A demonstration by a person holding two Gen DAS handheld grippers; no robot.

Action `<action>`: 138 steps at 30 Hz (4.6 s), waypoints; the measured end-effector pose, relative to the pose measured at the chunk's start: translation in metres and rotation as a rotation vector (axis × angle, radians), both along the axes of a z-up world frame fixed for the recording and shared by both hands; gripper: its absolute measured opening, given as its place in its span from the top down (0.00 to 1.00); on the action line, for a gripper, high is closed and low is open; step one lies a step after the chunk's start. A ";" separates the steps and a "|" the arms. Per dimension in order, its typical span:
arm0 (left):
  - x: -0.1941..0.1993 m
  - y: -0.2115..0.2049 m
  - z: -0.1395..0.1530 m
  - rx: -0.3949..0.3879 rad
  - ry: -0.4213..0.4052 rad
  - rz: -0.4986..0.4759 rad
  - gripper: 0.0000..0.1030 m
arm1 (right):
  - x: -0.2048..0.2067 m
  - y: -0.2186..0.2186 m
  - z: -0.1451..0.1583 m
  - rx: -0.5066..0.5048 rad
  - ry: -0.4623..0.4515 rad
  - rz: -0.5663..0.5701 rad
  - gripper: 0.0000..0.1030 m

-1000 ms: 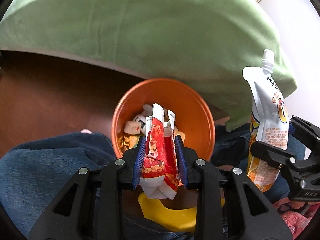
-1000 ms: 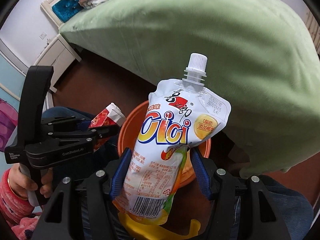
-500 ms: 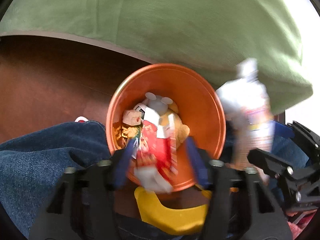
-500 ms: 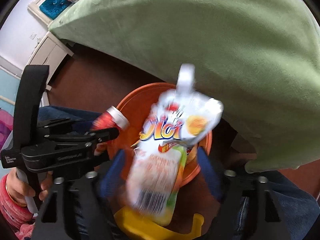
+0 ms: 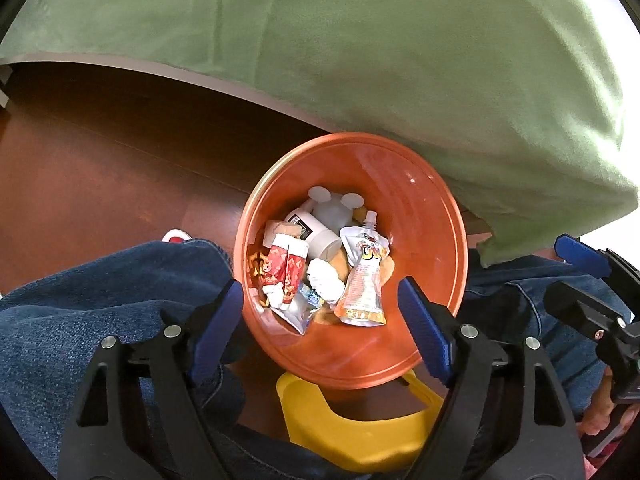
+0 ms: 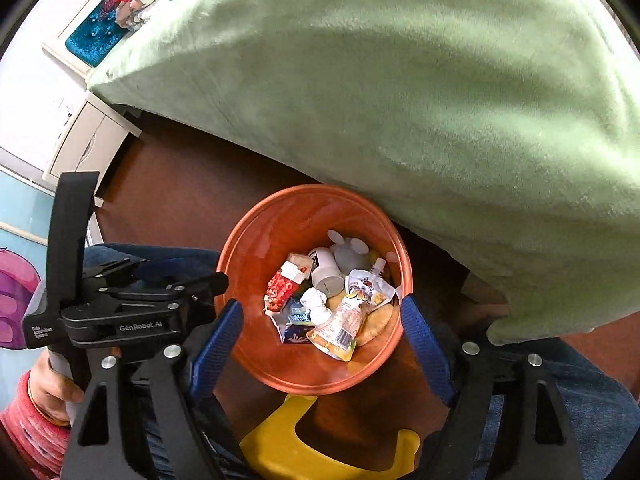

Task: Collect trash
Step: 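Carry the wrapper and Cici pouch to the orange bucket and release both, then move the left tool to the red toy car and grasp it, then hold the red toy car with the left tool while the right tool grasps the green snack bag, then carry the toy car and green snack bag to the bucket and release both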

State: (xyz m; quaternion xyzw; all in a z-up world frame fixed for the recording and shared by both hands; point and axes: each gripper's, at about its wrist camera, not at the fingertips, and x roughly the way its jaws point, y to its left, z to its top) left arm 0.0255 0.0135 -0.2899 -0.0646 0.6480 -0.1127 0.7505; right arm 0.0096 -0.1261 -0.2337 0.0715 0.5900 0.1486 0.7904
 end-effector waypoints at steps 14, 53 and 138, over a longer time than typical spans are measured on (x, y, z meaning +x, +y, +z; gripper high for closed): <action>0.000 0.005 0.038 -0.016 -0.083 0.001 0.22 | 0.001 -0.002 0.030 0.027 -0.066 -0.008 0.23; 0.501 -0.051 0.170 0.154 -0.403 -0.154 0.13 | 0.110 -0.045 0.130 0.213 -0.266 -0.048 0.19; 0.000 -0.023 0.193 -0.063 -0.448 -0.215 0.63 | -0.014 -0.016 0.191 -0.181 -0.472 0.214 0.72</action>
